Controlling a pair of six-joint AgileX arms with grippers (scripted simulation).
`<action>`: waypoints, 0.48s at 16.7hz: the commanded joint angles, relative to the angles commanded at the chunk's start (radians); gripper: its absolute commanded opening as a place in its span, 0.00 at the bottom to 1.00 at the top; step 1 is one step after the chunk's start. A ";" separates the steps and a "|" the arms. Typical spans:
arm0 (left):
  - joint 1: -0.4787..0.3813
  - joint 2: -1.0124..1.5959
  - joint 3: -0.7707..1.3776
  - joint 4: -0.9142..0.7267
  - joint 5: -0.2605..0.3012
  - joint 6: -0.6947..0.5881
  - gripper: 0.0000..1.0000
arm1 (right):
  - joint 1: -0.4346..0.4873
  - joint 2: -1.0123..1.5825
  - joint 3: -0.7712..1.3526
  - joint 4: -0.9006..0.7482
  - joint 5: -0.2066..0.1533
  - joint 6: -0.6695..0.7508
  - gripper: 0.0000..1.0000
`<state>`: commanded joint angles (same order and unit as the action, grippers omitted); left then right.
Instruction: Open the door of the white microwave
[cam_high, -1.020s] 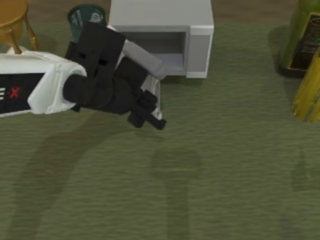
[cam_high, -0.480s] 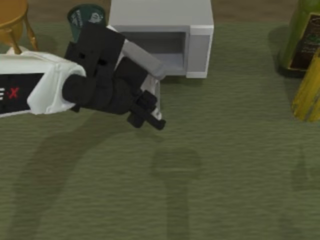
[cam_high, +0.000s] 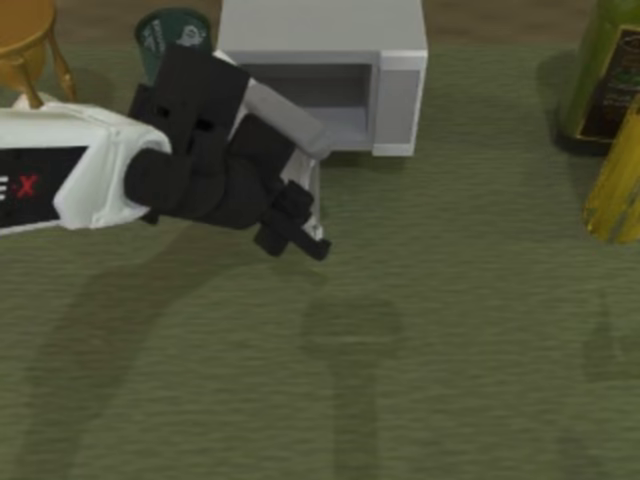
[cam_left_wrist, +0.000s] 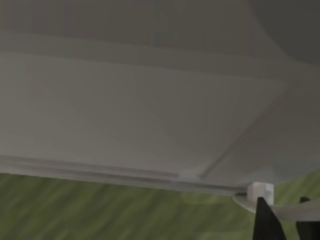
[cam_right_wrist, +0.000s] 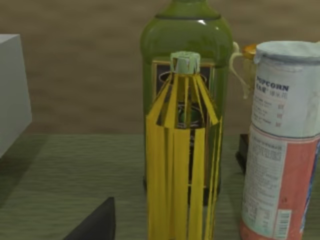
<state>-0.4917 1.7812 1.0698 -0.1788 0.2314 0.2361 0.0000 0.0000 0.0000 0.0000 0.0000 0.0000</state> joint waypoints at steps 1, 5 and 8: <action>0.000 0.000 0.000 0.000 0.000 0.000 0.00 | 0.000 0.000 0.000 0.000 0.000 0.000 1.00; -0.008 0.000 -0.001 -0.001 0.008 -0.005 0.00 | 0.000 0.000 0.000 0.000 0.000 0.000 1.00; 0.002 -0.003 -0.006 -0.006 0.019 0.015 0.00 | 0.000 0.000 0.000 0.000 0.000 0.000 1.00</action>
<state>-0.4893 1.7786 1.0641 -0.1852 0.2508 0.2513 0.0000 0.0000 0.0000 0.0000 0.0000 0.0000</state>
